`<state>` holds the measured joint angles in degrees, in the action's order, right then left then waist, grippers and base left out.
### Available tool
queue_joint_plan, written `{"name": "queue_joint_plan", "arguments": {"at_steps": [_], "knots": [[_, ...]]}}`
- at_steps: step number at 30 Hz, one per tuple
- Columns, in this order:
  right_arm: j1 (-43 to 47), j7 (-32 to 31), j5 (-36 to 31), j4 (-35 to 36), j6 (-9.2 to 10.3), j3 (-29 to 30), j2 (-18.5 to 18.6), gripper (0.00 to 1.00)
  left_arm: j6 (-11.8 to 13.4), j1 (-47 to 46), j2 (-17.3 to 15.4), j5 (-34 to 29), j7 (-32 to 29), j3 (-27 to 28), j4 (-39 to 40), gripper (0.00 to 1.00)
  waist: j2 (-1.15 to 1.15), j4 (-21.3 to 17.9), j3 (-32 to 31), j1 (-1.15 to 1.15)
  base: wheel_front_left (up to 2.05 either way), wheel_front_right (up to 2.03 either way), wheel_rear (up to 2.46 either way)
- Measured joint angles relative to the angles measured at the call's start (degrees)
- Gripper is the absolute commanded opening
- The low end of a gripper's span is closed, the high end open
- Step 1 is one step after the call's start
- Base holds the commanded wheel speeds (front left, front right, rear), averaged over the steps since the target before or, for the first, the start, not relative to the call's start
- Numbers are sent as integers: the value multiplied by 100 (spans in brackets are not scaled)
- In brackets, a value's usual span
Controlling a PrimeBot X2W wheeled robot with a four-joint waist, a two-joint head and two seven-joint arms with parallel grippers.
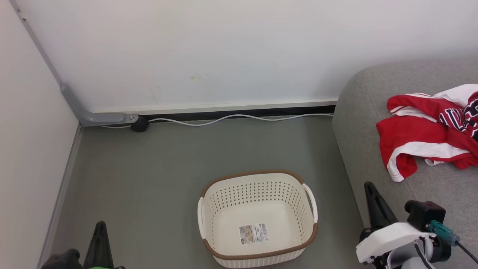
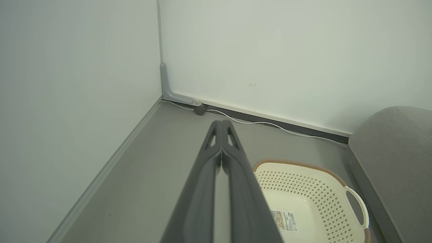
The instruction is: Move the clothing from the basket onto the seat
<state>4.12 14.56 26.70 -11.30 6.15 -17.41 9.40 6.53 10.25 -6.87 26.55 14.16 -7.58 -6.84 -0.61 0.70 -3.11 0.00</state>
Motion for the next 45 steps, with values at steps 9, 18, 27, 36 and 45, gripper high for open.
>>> {"name": "queue_joint_plan", "arguments": {"at_steps": [9, 18, 27, 36, 45], "knots": [[109, -75, 408, -56, -60, 98, -66, 0, -52, 39, 63, 422, -110, 23, -82, 0, 0, -6, 27, 0, 0, 0, 0], [98, -263, 1042, -53, -171, 304, -132, 0, -176, 25, 88, 1014, -308, 127, -131, 0, 0, -12, 58, 0, 0, 0, 0], [54, -438, 1636, -54, -274, 516, -201, 0, -299, -89, 118, 1604, -475, 230, -191, 0, 0, -18, 87, 0, 0, 0, 0], [-24, -597, 2150, -67, -386, 703, -223, 0, -409, -195, 166, 2087, -657, 330, -252, 0, 0, -23, 113, 0, 0, 0, 0], [-96, -766, 2732, -114, -503, 910, -264, 0, -510, -341, 198, 2683, -815, 425, -336, 0, 0, -29, 141, 0, 0, 0, 0]]}}
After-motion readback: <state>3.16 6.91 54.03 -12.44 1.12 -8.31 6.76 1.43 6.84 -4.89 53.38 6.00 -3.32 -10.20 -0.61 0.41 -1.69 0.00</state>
